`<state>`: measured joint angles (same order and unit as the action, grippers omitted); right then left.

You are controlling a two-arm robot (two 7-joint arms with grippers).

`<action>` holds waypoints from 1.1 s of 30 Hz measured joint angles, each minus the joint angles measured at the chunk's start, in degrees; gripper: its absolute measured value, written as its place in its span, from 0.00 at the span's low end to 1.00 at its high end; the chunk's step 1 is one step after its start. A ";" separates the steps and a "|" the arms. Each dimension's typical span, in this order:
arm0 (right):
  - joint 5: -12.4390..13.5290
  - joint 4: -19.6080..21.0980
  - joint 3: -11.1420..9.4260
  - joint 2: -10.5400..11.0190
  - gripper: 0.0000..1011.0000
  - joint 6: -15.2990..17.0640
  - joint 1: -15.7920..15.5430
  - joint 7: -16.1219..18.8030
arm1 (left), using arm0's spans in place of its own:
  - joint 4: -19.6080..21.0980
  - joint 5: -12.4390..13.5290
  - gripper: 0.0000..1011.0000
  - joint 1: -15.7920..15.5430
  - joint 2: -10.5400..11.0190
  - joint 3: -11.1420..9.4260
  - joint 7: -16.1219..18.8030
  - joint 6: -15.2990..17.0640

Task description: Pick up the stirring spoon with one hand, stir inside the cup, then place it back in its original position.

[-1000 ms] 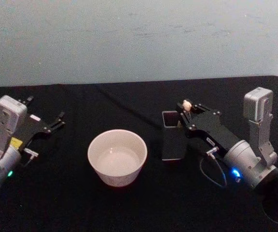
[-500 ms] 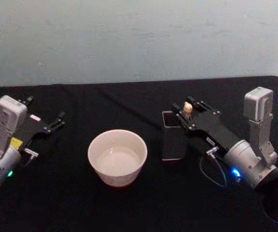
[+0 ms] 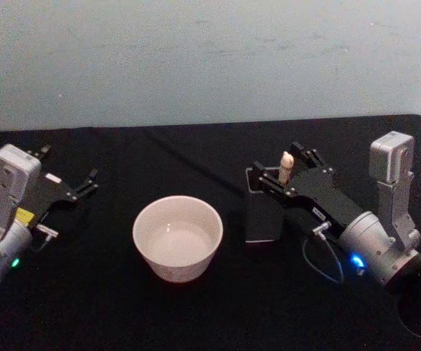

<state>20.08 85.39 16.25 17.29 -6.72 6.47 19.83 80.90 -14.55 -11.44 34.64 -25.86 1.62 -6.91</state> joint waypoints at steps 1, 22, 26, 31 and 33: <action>0.01 0.00 0.00 0.00 0.95 0.00 0.00 0.00 | 0.00 0.00 0.99 0.00 0.00 0.00 0.00 0.00; -7.06 -4.39 -7.24 0.55 0.99 -5.59 2.19 -5.93 | 0.00 0.00 0.99 0.00 0.00 0.00 0.00 0.00; -8.27 -5.80 -6.91 0.70 0.99 -4.34 1.67 -5.92 | 0.00 0.00 0.99 0.00 0.00 0.00 0.00 0.00; -9.74 -7.77 -6.27 0.38 0.99 -2.73 0.86 -5.33 | 0.00 0.00 0.99 0.00 0.00 0.00 0.00 0.00; -10.28 -8.50 -6.10 0.09 0.99 -2.37 0.79 -5.05 | 0.00 0.00 0.99 0.00 0.00 0.00 0.00 0.00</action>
<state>9.80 76.90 10.16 17.39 -9.09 7.26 14.78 80.90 -14.55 -11.43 34.64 -25.86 1.62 -6.91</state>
